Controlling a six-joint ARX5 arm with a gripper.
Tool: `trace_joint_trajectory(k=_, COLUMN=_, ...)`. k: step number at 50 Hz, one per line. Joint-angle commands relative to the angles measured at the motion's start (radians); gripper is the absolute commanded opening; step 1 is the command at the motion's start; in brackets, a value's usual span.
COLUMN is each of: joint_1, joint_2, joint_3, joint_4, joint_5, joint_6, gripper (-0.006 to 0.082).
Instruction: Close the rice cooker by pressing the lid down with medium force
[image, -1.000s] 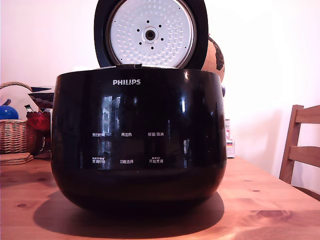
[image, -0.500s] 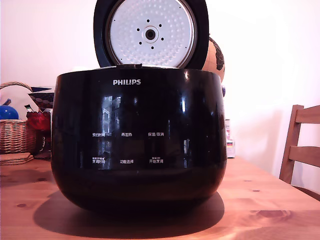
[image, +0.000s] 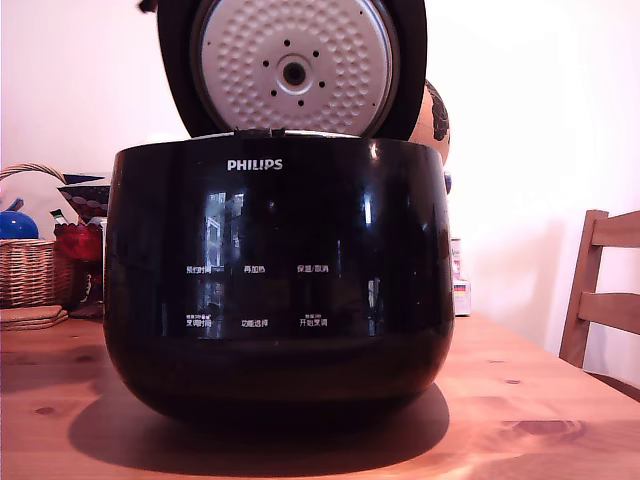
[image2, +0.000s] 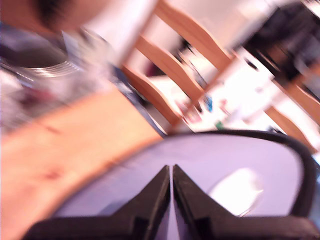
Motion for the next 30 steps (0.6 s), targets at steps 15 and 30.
trace_joint_trajectory(k=15, joint_1=-0.074, joint_2=0.045, joint_3=-0.018, joint_4=-0.106, joint_5=-0.182, joint_6=0.087, gripper=-0.0019)
trace_joint_trajectory(k=30, joint_1=-0.083, joint_2=0.108, joint_3=-0.018, joint_4=-0.142, joint_5=-0.206, joint_6=0.134, gripper=-0.0019)
